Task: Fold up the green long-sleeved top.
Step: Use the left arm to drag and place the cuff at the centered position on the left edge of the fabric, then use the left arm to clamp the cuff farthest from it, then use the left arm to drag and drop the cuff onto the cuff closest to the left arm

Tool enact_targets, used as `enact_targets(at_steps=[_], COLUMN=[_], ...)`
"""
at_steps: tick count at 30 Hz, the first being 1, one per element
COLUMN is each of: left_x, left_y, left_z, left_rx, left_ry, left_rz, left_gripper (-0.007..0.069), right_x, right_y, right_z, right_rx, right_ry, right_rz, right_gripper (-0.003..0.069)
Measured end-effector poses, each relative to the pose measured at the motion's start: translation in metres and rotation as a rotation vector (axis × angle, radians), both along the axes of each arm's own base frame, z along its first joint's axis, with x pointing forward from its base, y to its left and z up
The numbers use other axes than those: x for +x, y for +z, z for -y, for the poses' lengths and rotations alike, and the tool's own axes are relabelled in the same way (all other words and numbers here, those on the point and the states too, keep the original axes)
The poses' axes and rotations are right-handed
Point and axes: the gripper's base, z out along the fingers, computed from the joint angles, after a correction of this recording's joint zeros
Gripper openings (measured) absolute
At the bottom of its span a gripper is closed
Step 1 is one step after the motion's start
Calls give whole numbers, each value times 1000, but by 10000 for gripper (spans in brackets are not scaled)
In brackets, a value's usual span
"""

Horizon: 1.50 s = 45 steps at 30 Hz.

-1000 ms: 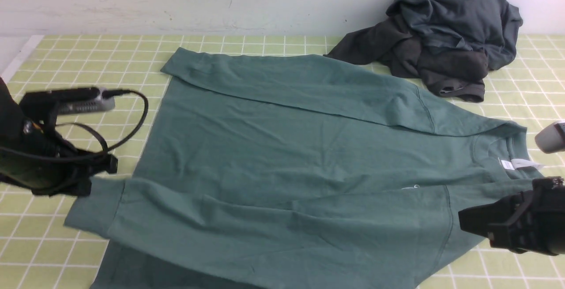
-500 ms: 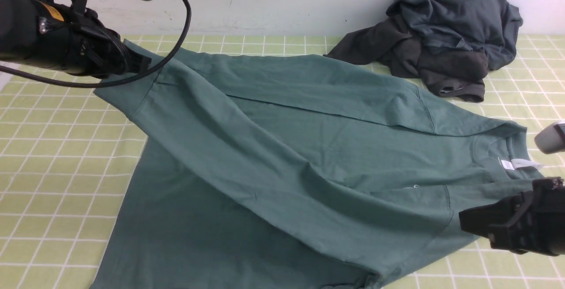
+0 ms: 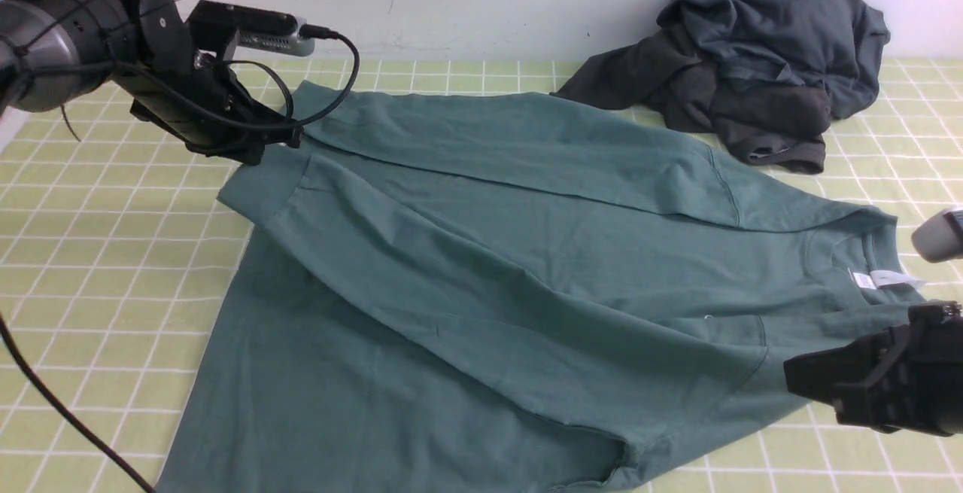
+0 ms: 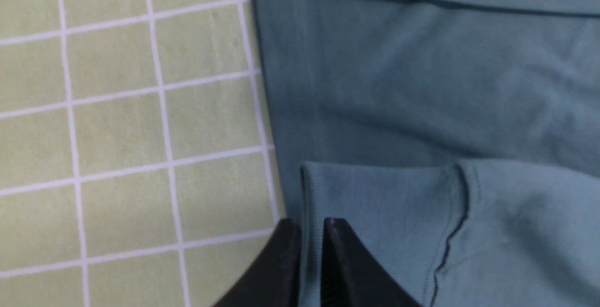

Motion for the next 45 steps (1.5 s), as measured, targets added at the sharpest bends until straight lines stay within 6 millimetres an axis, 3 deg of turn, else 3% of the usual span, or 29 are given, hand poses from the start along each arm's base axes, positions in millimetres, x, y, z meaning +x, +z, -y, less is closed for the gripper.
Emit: enact_targets(at_steps=[9,14,19,24,26,30,32,33,38,40,43,44,45], left_x=[62,85,100,107,110,113,114,114,109,103,78,77,63], left_y=[-21,-49,-77,-91,-94,-98,-96,-92,-70,-50,2,6,24], left_z=[-5,-4,-5,-5,-6,-6,-6,-6,-5,-5,-2,-1,1], left_rx=[-29,-89,-153,-208,-219,-222,-221,-222,-219,-215,-197,-198,-168], left_ry=[51,132,208,265,273,270,264,264,261,259,245,242,215], left_rz=[102,161,235,296,327,370,394,399,367,333,201,209,125], left_gripper=[369,442,451,440,386,204,57,28,-1,-3,-3,-3,-3], right_x=[2,2,3,3,3,4,4,4,2,2,3,3,3], right_y=[0,-1,0,-1,-1,-2,-2,-3,-6,-6,-6,-6,-5], right_z=[3,3,4,5,5,6,7,8,8,8,7,7,7], right_rx=[-27,-40,-43,-66,-76,-92,-101,-103,-105,-105,-93,-93,-83], right_ry=[-17,-12,-17,-14,-13,-14,-20,-22,-24,-25,-31,-31,-36], right_rz=[22,24,28,37,40,46,52,51,43,44,43,43,43], right_gripper=[-14,-14,-14,-14,-14,-14,-14,-14,-14,-14,-14,-14,-14])
